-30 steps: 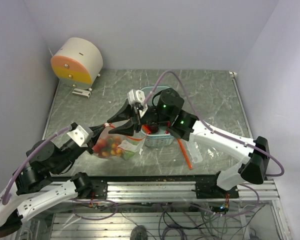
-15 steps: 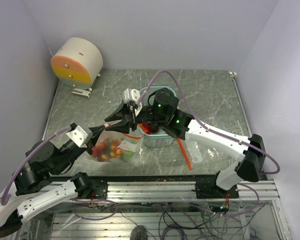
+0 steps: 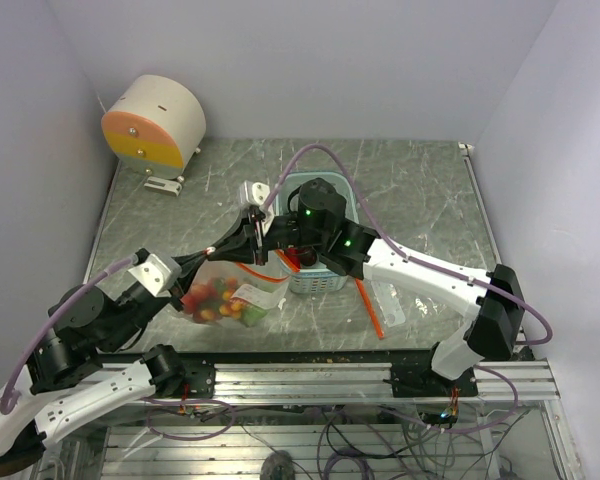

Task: Place the food in the zip-top bag and seal the zipper
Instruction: Zip the zipper food storage bag.

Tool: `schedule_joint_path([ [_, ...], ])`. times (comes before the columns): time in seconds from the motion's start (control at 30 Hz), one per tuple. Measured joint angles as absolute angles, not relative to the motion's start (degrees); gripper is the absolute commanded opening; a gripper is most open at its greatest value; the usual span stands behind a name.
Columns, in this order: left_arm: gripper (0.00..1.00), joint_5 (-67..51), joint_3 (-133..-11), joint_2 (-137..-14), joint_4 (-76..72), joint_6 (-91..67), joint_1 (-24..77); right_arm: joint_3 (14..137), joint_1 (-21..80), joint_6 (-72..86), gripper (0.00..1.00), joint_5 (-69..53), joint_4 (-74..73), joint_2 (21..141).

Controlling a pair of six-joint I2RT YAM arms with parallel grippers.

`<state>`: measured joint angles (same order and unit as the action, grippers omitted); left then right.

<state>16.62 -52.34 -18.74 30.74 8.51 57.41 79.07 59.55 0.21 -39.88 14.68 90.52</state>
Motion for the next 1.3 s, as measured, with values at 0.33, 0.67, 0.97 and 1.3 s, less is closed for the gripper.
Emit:
schedule_joint_path([
  [0.33,0.07,18.6,-51.0,-17.5,30.2,7.9,57.4,74.5,58.1,0.3,0.0,-39.1,13.3,88.6],
  [0.67,0.13,15.2,-50.2,-16.8,29.9,8.8,57.4,72.5,56.8,-0.3,0.0,-39.3,9.0,88.4],
  [0.97,0.38,7.5,-51.1,-21.2,35.1,9.3,57.4,73.1,56.3,-3.9,0.0,-40.9,3.4,85.6],
  [1.3,0.52,3.1,-51.4,-21.7,35.6,10.6,57.4,78.3,55.9,-8.7,0.0,-46.2,-4.1,82.6],
])
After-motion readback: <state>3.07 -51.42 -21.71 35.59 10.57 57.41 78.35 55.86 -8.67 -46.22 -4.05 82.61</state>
